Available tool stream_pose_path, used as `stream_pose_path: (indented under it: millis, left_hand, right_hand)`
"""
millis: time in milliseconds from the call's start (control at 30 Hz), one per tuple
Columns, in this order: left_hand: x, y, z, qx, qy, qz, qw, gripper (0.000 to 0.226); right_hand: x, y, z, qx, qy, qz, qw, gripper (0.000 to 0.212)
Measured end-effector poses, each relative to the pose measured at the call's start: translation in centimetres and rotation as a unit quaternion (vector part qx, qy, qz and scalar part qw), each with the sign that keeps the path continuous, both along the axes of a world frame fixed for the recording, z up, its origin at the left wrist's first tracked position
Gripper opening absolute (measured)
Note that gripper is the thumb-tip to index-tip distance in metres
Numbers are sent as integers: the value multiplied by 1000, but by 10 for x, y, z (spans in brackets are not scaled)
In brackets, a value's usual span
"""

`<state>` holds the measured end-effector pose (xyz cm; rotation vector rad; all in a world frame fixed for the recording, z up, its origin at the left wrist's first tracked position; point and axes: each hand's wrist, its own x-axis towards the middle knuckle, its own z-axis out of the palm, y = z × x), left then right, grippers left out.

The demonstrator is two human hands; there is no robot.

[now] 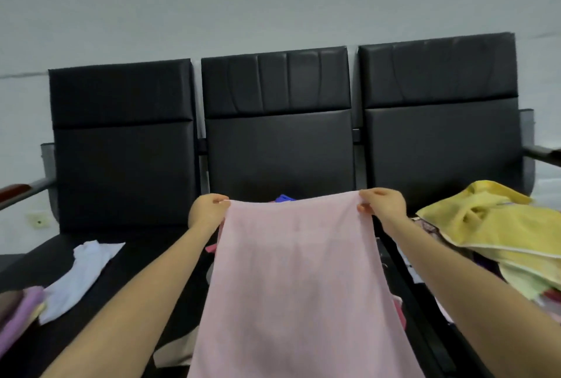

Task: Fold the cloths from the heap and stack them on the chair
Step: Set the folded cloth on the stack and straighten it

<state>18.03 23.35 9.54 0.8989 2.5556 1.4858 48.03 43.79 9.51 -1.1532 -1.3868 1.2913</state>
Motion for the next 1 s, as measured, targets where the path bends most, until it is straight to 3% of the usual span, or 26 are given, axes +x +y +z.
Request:
stream_pose_path:
  millis: [67,167,233,300,367,467,533,700,833,1000]
  left_hand:
    - [-10,17,-10,-16,-9,15,1000,24]
    - [-21,27,-36,-50,-77,1,996,36]
    - [-18,23,-54,-65,-99,-3,993,45]
    - [-6,14,-65,-72,-74,-3,995,43]
    - [11,2,-66,-54,-39,-17,998,37]
    - [53,-17,-58,-3,-2,-60,998,29]
    - [90,-30,-51,29,-17,-103,994,21]
    - [164,-74,-66,-54,15,-235,970,18]
    - [185,-113,-94,-116,19,-289,950,25]
    - [181,-142,-102,-261,117,-408,867,21]
  right_hand:
    - [-15,11,-16,-20,-14,-2,1000,10]
    - [-34,17,-43,-78,-55,41,995,42]
    - [-36,5,-58,-45,-125,47,990,52]
    - [-32,-14,-64,36,-153,34,987,47]
    - [-25,-38,-58,103,-123,42,986,33]
    - [-10,-81,-52,163,-115,117,973,6]
    - [5,-111,-51,189,-141,191,953,13]
    - [62,-176,-80,254,-269,288,883,20]
    - [91,-195,-93,332,-399,391,760,23]
    - [95,-204,-112,419,-431,444,664,39]
